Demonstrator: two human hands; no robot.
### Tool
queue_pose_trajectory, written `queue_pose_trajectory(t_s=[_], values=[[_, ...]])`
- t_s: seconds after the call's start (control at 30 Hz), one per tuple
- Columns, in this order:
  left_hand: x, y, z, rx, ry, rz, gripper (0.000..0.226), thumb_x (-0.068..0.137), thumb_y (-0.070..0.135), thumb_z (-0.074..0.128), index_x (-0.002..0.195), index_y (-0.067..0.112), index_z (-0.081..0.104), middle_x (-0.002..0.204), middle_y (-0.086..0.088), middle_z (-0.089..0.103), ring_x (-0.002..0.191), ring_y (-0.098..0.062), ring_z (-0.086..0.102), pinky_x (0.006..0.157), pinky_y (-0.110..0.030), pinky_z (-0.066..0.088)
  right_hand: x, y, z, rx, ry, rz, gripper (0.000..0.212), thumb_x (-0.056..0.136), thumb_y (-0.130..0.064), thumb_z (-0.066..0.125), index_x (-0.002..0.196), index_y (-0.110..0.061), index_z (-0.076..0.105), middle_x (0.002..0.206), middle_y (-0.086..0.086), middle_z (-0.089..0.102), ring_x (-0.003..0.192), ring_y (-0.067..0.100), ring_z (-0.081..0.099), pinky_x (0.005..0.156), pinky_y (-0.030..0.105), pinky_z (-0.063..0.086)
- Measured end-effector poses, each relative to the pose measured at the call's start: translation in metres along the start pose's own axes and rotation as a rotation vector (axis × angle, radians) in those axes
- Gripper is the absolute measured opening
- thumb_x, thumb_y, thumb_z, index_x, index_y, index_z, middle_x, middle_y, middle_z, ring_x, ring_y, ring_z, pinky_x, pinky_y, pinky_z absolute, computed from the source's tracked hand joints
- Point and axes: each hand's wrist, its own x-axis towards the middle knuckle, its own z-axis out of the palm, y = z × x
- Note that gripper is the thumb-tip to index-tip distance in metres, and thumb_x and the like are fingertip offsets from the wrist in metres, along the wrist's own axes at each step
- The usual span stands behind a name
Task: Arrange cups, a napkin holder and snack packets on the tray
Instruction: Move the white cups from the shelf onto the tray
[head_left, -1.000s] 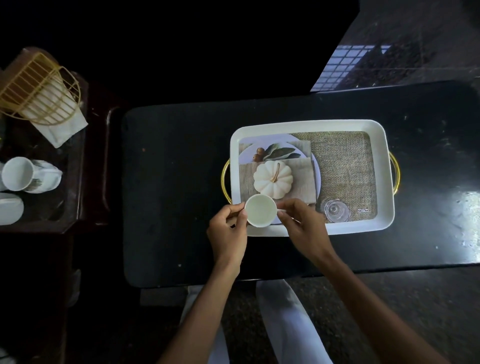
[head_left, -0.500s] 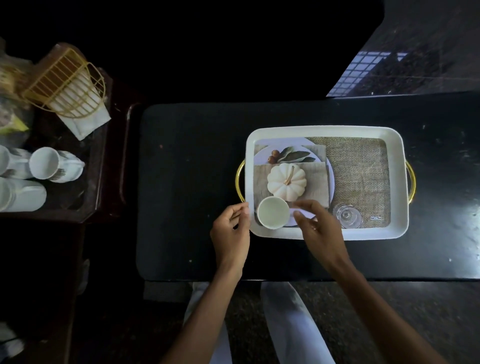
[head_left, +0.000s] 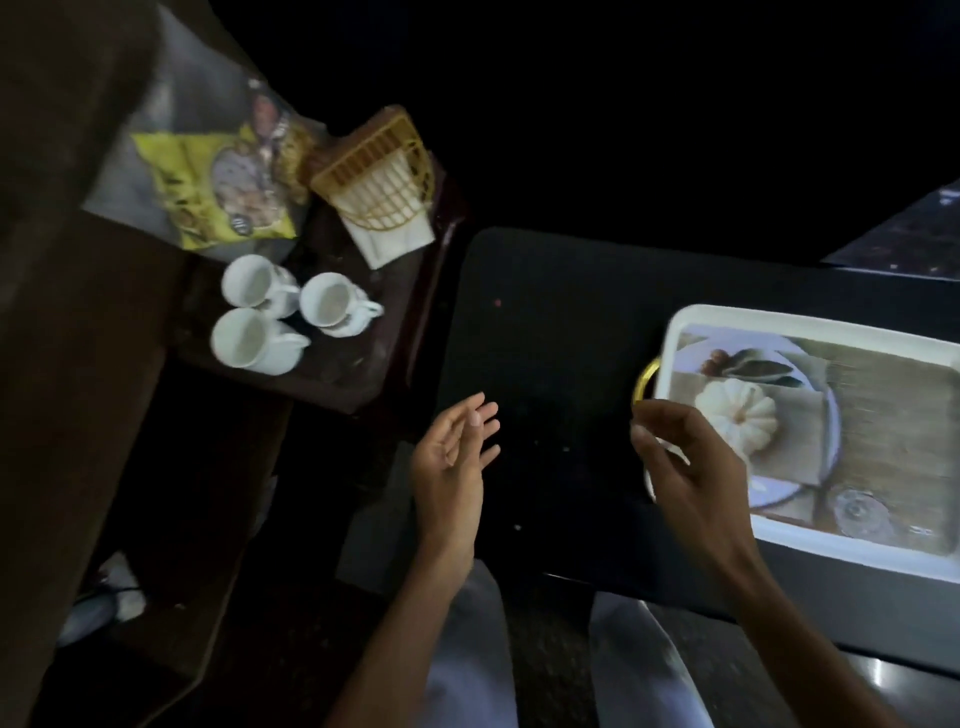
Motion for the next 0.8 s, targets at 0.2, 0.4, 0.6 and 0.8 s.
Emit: queue_pose_trajectory(t_s=[0.2,0.4,0.6,0.8], values=[[0.049,0.036,-0.077,-0.034,0.165,0.084,0.016,0.102,0.023,0.058,0.112,0.025,0.069,0.114,0.001,0.075,0.106,-0.011,0.073,0.082,-0.025,0.06,0.016,-0.032,0.094,0.041,-0.089,-0.023,0.021,0.093,-0.018,0.067,0.112,-0.027,0.066,0.107,-0.013,0.072,0.099,-0.004,0.068,0.078,0.006,0.049],[0.098,0.059,-0.123,-0.065,0.223,0.127,0.022,0.103,0.02,0.056,0.119,0.012,0.069,0.115,-0.001,0.074,0.108,-0.013,0.072,0.089,-0.029,0.06,0.048,-0.071,0.176,0.035,-0.126,-0.091,0.021,0.093,-0.018,0.068,0.114,-0.022,0.066,0.11,-0.011,0.071,0.1,-0.003,0.067,0.08,0.007,0.051],[0.131,0.07,-0.13,-0.072,0.194,0.132,0.023,0.103,0.017,0.056,0.121,0.012,0.069,0.12,-0.003,0.073,0.112,-0.011,0.069,0.093,-0.028,0.057,0.076,-0.091,0.225,-0.074,-0.125,-0.119,0.026,0.093,-0.016,0.068,0.119,-0.017,0.065,0.113,-0.006,0.07,0.101,-0.004,0.065,0.081,0.007,0.051],[0.146,0.075,-0.129,-0.088,0.177,0.11,0.024,0.103,0.02,0.057,0.122,0.016,0.07,0.123,0.002,0.072,0.117,-0.007,0.066,0.105,-0.035,0.052,0.089,-0.096,0.247,-0.128,-0.136,-0.106,0.033,0.094,-0.02,0.066,0.126,-0.018,0.063,0.121,-0.004,0.068,0.111,0.005,0.063,0.09,0.017,0.052]])
